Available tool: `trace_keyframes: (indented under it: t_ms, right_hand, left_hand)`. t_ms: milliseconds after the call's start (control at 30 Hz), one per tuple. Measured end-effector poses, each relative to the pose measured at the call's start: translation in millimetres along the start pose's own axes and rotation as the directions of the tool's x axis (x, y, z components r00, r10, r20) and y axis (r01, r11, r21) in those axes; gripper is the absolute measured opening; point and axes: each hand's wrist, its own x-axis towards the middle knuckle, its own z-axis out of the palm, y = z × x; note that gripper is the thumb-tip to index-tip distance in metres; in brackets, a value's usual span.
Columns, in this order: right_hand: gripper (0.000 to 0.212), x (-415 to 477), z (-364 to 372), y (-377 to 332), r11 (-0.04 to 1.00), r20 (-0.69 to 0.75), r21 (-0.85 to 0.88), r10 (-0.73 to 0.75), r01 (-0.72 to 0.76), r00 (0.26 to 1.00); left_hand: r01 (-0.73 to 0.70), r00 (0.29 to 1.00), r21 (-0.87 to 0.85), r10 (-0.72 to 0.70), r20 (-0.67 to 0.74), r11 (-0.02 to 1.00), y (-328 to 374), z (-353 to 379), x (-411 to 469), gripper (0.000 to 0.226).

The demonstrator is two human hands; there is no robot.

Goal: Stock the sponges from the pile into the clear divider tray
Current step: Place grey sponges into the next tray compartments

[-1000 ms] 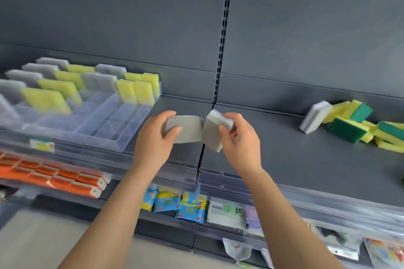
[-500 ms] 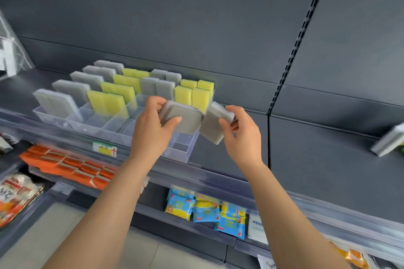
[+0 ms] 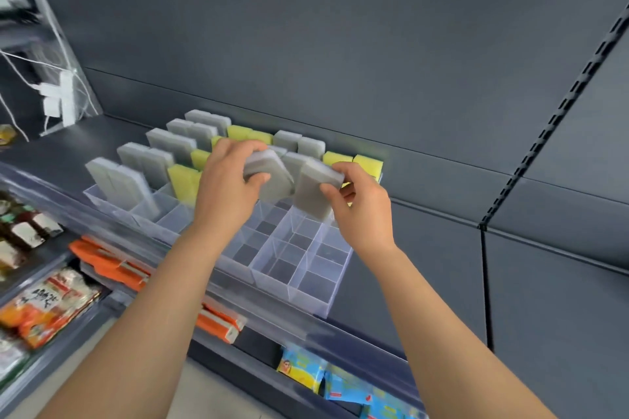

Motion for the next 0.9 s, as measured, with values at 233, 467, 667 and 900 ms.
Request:
trace_keyframes:
  t_ms: [233,467,667,900]
  right_hand:
    - [0.025,30,37,-1,1.000,0.011,-0.005,-0.004,0.005,1.000]
    - [0.022,46,71,-7,0.995,-0.027,-0.072,0.061,-0.063,0.998]
    - [0.024,48,97,-9,0.983,-0.075,-0.158,0.079,-0.090,0.994]
    - [0.026,51,114,-13,0.945,-0.116,-0.305,0.090,-0.121,0.989]
  left_hand:
    - [-0.072,0.994,0.100,0.062,0.094,0.992,-31,5,38,0.038]
    - [-0.171,0.957,0.068,0.149,0.249,0.983,-64,9,75,0.035]
    - [-0.246,0.908,0.035,0.218,0.358,0.969,-87,10,94,0.035]
    - [-0.278,0.862,-0.033,0.265,0.433,0.960,-103,14,103,0.036]
